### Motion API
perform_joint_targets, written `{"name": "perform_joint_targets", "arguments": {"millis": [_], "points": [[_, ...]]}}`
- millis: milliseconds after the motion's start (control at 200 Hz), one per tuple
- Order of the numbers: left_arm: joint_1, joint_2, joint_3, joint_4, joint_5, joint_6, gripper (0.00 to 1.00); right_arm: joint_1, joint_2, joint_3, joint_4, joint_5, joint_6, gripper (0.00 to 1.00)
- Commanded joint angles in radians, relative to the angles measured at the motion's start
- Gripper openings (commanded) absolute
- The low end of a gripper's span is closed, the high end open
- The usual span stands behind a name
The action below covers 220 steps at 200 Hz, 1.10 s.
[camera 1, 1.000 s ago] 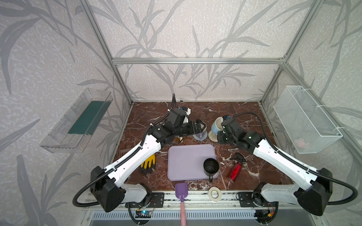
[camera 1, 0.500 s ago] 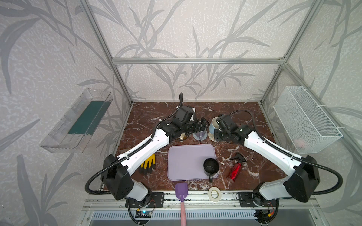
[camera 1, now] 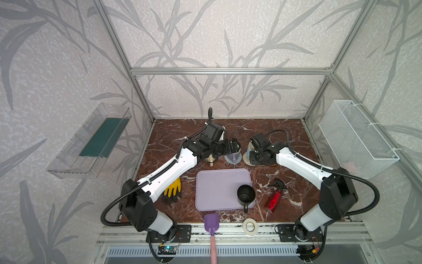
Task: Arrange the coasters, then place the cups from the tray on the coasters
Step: 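Lower the light-blue mug onto the multicolour woven coaster with right gripper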
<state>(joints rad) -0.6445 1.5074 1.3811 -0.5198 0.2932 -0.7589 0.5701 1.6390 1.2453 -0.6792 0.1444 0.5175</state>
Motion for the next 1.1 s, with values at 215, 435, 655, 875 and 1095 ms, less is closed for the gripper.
{"name": "perform_joint_targets", "arguments": {"millis": [215,435,655,875,1095], "points": [[-0.014,0.071,0.031,-0.013,0.018,0.009,0.99,0.002,0.139,0.150,-0.085,0.115,-0.028,0.00],[0.010,0.093,0.022,0.001,0.046,-0.006,0.99,0.000,0.184,0.140,-0.025,0.109,-0.043,0.00],[0.012,0.087,-0.004,0.027,0.045,-0.034,1.00,-0.005,0.213,0.126,-0.001,0.093,-0.040,0.00],[0.012,0.075,-0.029,0.041,0.038,-0.046,0.99,-0.006,0.203,0.098,-0.003,0.118,-0.057,0.00],[0.013,0.065,-0.038,0.046,0.029,-0.047,0.99,-0.006,0.186,0.047,0.011,0.121,-0.024,0.00]]}}
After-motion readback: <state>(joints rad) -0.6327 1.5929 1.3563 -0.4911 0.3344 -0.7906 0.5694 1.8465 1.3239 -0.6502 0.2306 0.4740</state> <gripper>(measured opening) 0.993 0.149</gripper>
